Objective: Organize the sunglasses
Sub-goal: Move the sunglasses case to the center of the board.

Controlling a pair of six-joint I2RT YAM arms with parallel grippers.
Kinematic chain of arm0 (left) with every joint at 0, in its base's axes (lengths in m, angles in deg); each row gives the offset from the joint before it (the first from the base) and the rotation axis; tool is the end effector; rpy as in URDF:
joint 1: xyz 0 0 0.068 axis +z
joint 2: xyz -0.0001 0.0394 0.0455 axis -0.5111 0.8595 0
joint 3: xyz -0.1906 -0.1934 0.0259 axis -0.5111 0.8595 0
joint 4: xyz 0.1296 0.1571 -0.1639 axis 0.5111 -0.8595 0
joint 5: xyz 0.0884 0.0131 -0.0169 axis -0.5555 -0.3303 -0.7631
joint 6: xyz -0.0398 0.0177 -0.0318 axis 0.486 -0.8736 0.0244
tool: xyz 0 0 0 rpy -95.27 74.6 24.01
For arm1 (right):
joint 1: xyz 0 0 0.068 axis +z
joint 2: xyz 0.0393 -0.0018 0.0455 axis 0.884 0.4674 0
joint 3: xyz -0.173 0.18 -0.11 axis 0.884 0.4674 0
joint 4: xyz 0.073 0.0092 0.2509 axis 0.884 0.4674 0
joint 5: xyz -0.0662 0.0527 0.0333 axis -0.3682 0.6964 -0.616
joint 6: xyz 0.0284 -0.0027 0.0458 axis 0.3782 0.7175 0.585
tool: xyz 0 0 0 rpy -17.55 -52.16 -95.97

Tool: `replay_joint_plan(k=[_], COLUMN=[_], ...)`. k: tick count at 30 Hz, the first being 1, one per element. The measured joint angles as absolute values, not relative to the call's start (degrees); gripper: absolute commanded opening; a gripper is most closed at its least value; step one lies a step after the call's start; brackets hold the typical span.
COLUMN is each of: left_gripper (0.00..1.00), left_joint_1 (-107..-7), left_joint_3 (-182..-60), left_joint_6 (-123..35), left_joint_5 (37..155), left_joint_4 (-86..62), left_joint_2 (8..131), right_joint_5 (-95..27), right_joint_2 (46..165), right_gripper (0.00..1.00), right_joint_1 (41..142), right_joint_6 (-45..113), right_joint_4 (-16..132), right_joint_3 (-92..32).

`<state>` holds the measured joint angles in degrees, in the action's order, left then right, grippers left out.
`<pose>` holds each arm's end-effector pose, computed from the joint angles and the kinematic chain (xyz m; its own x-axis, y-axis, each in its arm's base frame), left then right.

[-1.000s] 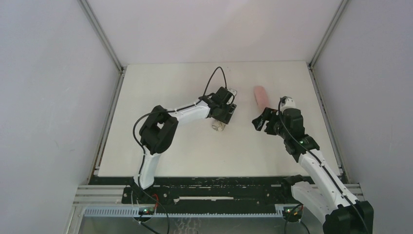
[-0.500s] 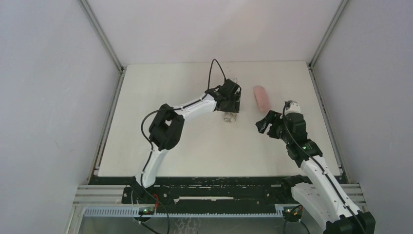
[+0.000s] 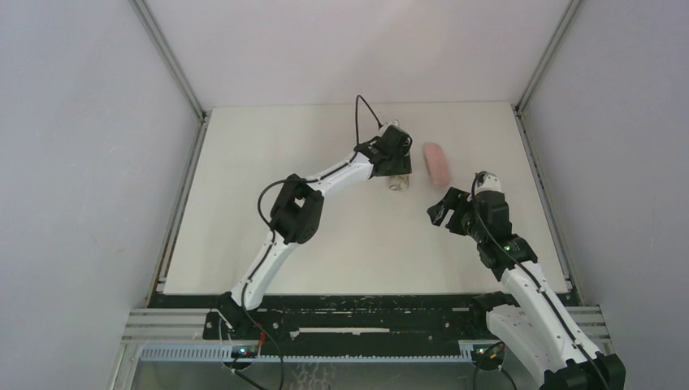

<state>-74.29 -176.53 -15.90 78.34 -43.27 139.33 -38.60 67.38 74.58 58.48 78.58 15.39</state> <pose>0.4123 -0.3839 0.1715 -0.7847 -0.1229 -0.6076 0.1247 0.9288 -0.3489 0.1654 0.0387 0.2384 -0.5957 0.3963 -0.6986 0.0507 0.8866 0.4597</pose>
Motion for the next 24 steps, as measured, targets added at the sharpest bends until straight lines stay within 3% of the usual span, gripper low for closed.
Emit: replay_joint_plan(k=[11,17,24], left_gripper=[0.99,1.0,1.0], left_joint_1=[-72.5,-72.4,-72.7], left_joint_3=[-177.4,-173.1,-160.6], left_joint_6=[-14.7,-15.1,-18.4], left_joint_5=[79.6,81.1,81.5], left_joint_4=[-40.4,-37.1,-34.0], left_joint_2=[140.6,138.1,124.4], right_joint_5=[-38.1,-38.5,-41.6], right_joint_2=[64.5,59.5,54.2], right_gripper=[0.87,0.89,0.91], right_joint_1=[74.5,74.1,73.7], right_joint_6=[58.2,58.1,57.3], right_joint_4=[78.9,79.2,81.0], right_joint_3=[15.4,15.4,15.2])
